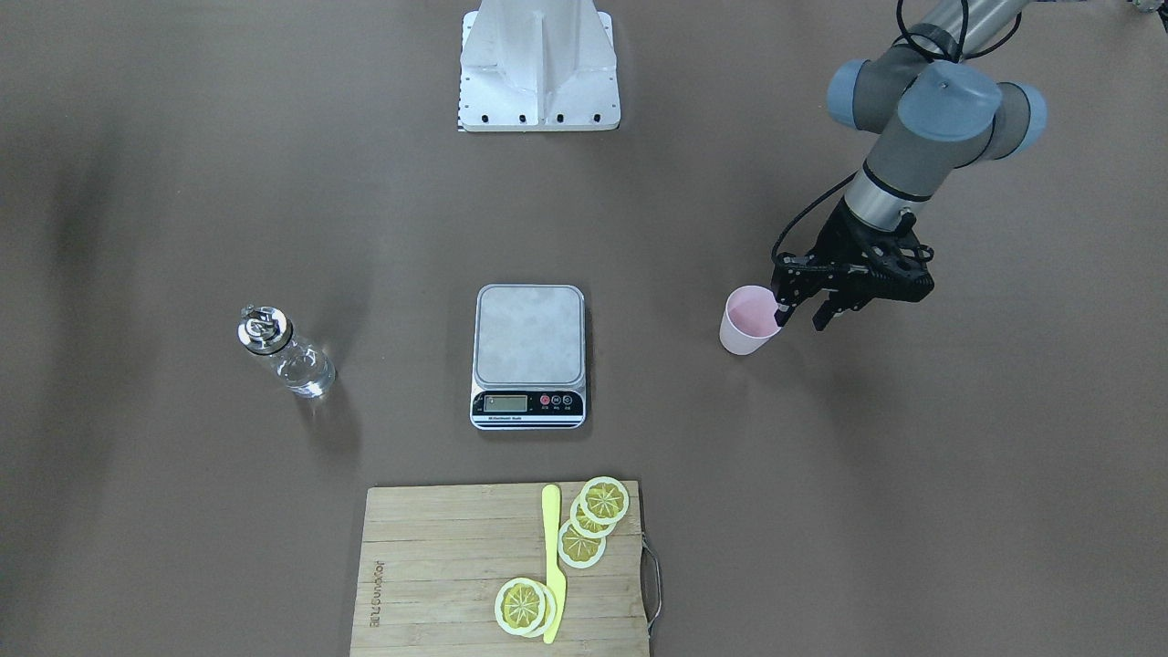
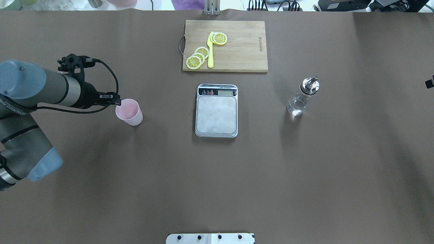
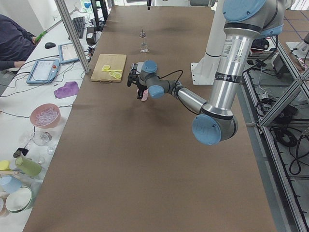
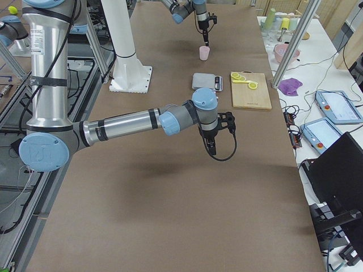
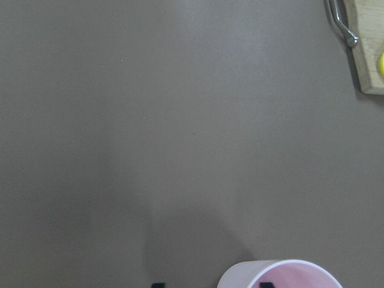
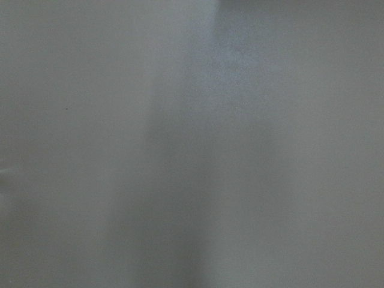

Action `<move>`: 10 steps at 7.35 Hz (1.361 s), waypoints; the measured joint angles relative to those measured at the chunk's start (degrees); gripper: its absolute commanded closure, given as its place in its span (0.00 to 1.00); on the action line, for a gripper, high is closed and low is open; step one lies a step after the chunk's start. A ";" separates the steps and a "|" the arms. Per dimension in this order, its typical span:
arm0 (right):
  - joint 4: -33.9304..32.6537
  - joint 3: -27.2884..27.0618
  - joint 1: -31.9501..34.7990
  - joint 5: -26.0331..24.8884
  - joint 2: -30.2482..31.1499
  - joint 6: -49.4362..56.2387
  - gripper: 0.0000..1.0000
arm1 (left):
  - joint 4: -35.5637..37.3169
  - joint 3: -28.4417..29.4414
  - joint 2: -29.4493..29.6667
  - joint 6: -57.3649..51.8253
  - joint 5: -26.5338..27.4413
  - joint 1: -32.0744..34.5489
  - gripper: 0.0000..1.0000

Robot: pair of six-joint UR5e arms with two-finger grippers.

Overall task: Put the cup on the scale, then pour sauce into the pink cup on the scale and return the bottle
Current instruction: 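Move the left gripper toward the pink cup and close on it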

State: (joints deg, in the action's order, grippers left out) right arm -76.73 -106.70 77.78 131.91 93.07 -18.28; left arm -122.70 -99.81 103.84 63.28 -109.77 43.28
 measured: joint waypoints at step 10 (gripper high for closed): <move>0.00 0.00 -0.01 -0.07 -0.07 0.00 0.00 | 0.69 -2.33 1.77 1.89 0.01 -1.15 1.00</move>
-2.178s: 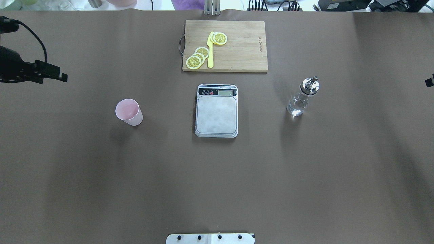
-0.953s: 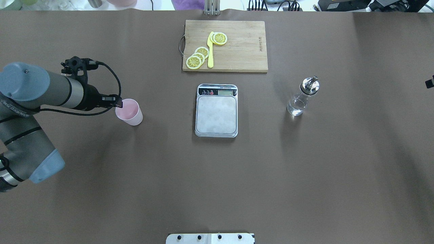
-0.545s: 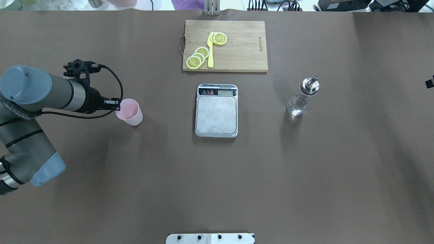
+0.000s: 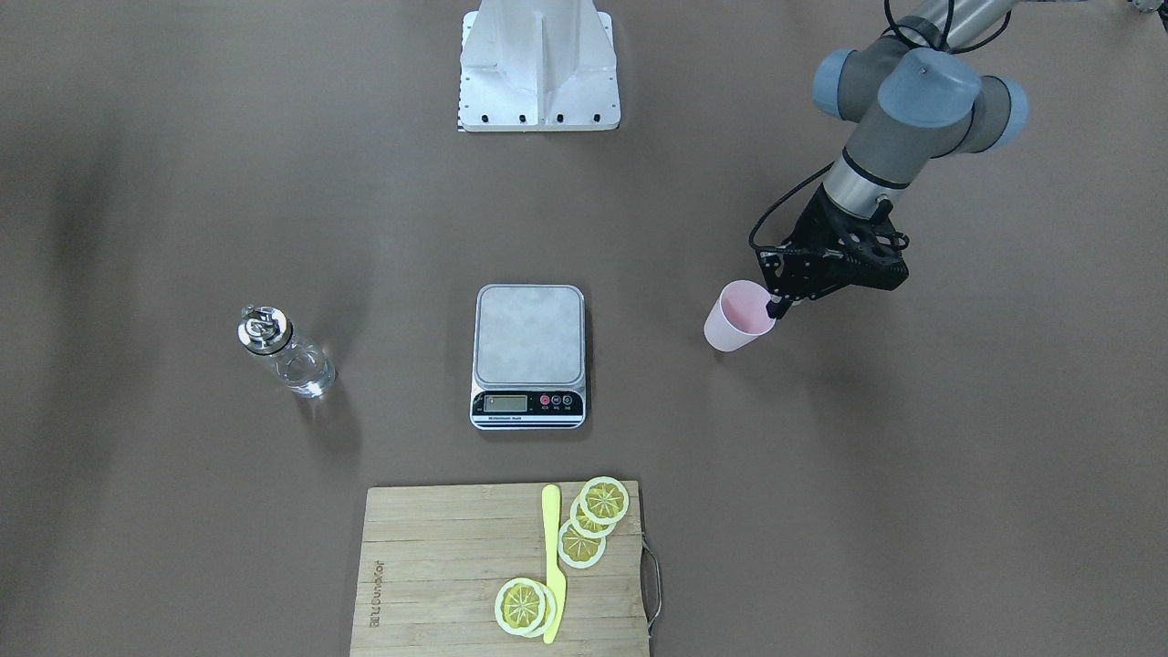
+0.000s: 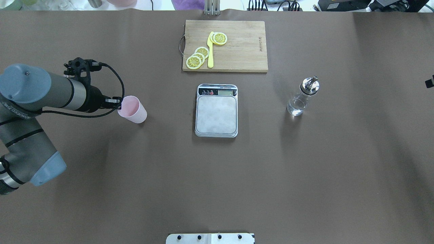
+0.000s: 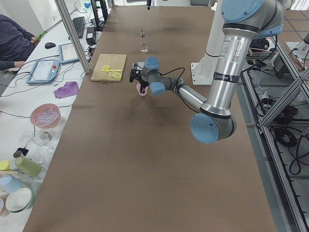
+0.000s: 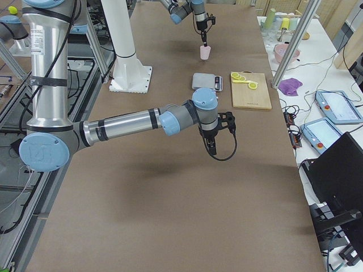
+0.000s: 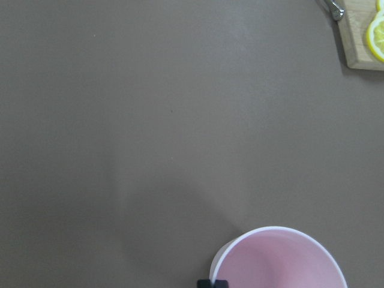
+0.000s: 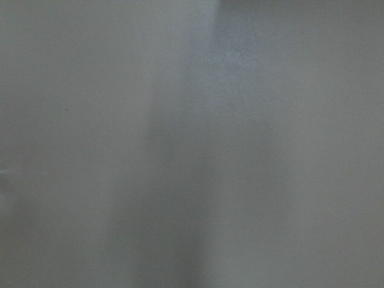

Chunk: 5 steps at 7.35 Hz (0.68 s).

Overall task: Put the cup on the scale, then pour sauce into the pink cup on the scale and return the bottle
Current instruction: 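Carry the pink cup with the left gripper onto the scale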

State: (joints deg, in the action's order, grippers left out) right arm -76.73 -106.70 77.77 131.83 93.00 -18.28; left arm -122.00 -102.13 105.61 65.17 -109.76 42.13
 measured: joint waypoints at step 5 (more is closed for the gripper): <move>0.62 -0.61 -1.89 0.00 -1.15 0.15 0.00 | 24.23 -1.28 18.51 6.42 5.86 -2.64 1.00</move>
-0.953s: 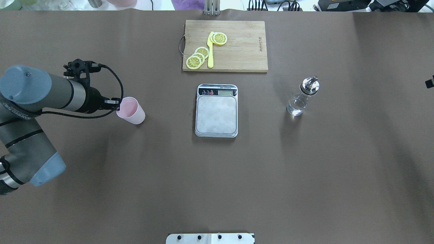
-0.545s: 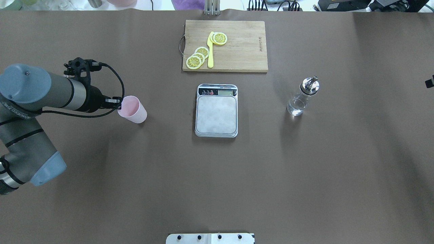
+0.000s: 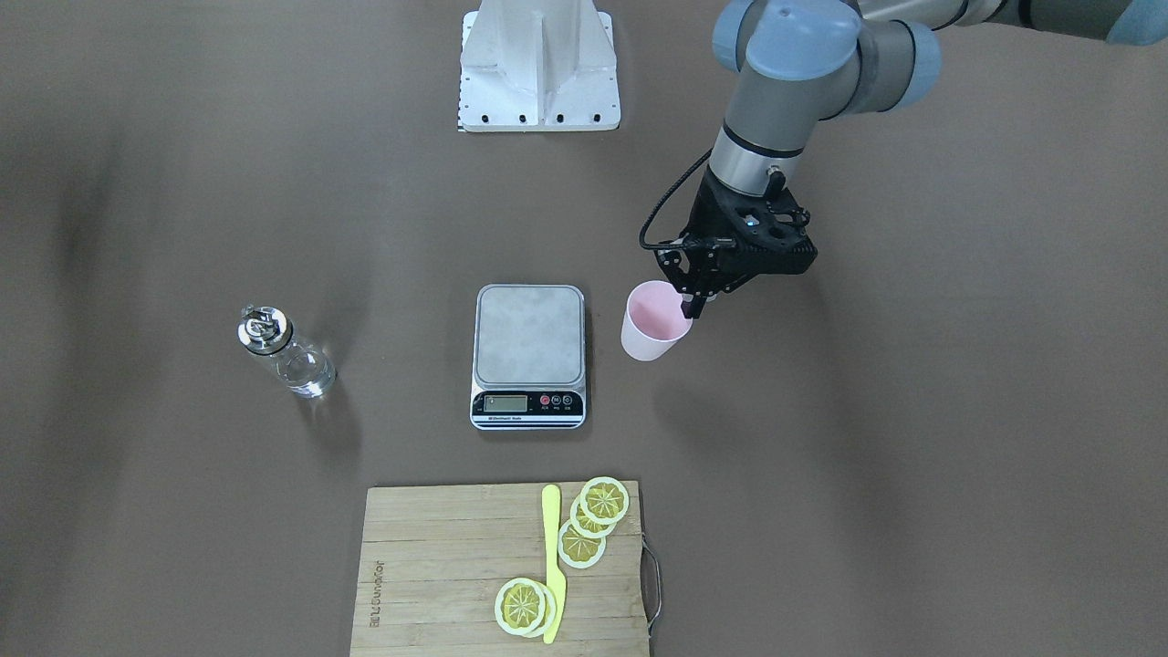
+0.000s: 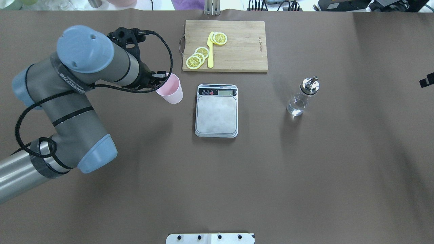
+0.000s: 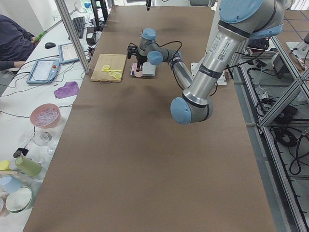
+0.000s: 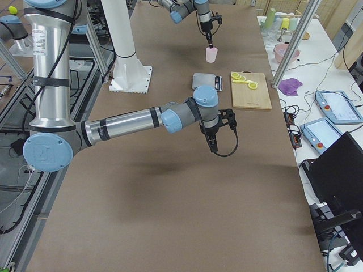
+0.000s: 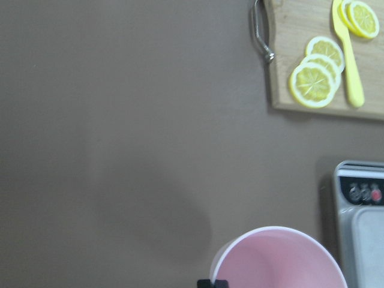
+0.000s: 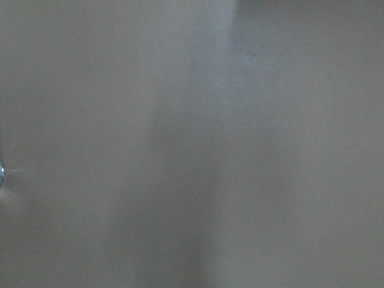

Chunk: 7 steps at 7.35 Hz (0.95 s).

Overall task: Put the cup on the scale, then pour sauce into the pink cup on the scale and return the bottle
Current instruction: 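Carry the pink cup with the left gripper onto the scale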

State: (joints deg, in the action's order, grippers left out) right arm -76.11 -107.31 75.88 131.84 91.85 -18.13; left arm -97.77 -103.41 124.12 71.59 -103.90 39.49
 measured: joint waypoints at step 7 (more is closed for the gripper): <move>5.69 -0.49 -3.86 -0.31 -0.37 0.03 0.00 | 5.56 6.83 11.11 0.65 6.12 -6.86 1.00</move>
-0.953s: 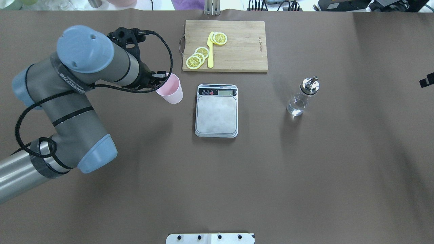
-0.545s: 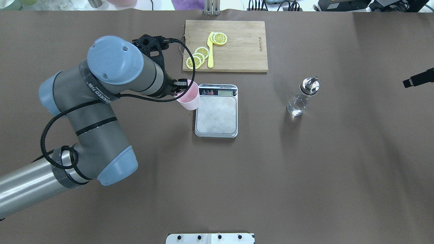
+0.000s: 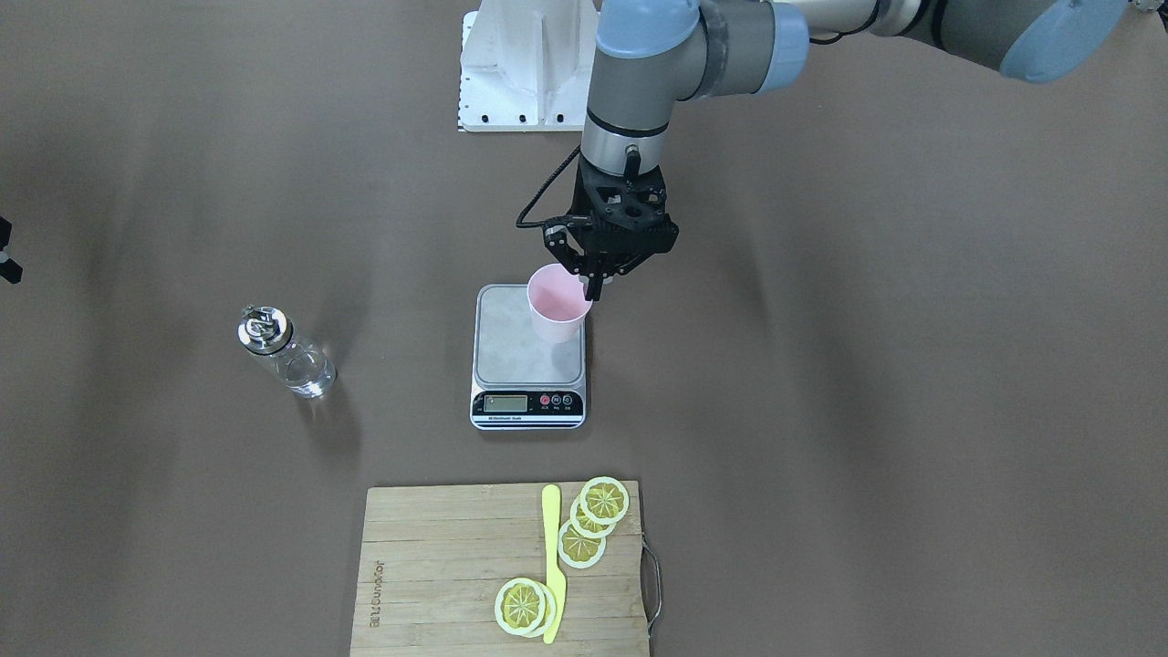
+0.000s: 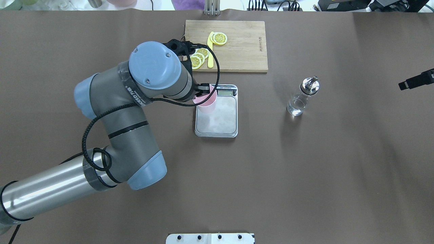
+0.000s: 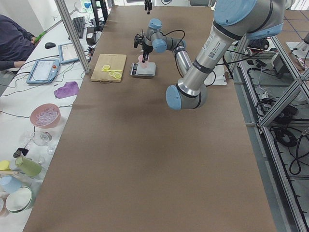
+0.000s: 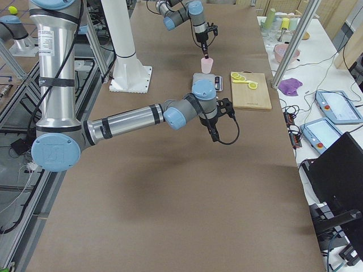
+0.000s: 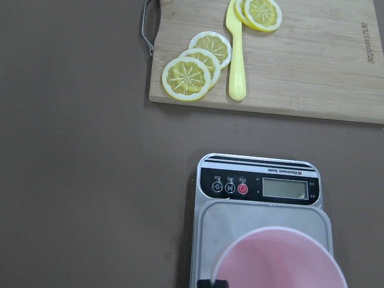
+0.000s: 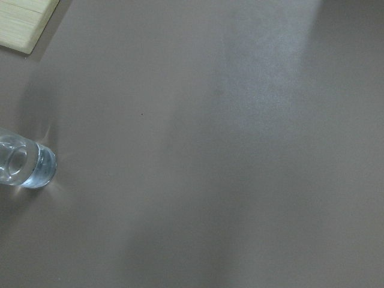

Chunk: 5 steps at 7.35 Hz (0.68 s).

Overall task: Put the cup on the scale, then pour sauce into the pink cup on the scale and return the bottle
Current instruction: 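Carry the pink cup with the left gripper onto the scale, then lower the pink cup onto the scale and open the left gripper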

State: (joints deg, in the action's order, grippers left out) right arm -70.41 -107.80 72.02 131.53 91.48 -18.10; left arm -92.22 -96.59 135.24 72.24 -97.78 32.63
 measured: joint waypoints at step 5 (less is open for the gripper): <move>0.01 0.05 -0.04 -0.06 0.10 -0.01 0.00 | 0.03 3.68 1.94 -0.08 0.62 -0.85 1.00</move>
State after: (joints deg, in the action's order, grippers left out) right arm -70.40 -107.76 71.98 131.47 91.58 -18.11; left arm -92.19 -92.91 137.18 72.16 -97.16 31.78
